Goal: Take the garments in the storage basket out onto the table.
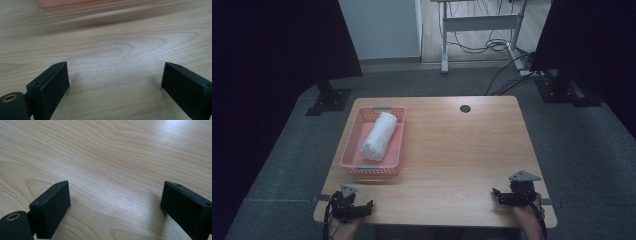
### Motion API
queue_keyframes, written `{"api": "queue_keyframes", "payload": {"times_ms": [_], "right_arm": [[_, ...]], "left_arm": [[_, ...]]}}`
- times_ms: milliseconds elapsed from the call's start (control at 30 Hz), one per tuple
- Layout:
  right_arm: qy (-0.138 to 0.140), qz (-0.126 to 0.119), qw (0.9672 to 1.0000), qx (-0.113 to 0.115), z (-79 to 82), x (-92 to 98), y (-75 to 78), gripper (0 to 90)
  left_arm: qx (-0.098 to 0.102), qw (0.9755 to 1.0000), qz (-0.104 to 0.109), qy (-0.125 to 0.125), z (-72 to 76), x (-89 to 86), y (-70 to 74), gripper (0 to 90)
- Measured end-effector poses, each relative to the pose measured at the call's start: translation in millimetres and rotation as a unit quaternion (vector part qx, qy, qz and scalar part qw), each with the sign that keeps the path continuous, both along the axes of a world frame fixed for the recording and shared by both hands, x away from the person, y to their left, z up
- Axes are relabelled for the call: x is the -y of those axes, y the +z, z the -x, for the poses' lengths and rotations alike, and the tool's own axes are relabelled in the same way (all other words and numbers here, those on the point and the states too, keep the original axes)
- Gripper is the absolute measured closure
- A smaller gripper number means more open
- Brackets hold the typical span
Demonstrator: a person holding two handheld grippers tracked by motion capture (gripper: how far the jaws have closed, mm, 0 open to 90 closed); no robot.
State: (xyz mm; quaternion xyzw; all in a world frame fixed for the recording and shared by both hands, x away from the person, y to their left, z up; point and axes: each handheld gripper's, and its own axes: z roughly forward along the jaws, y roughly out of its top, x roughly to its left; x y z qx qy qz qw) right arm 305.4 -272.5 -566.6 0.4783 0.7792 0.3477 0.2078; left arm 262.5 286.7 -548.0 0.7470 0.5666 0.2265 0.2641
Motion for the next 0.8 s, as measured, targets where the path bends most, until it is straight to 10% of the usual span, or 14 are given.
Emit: {"api": "queue_keyframes", "payload": {"times_ms": [800], "right_arm": [[0.000, 0.000, 1.0000, 0.000, 0.0, 0.0, 0.0, 8.4]], "left_arm": [[0.021, 0.9993, 0.030, -0.011, 1.2, 1.6, 28.1, 8.5]]}}
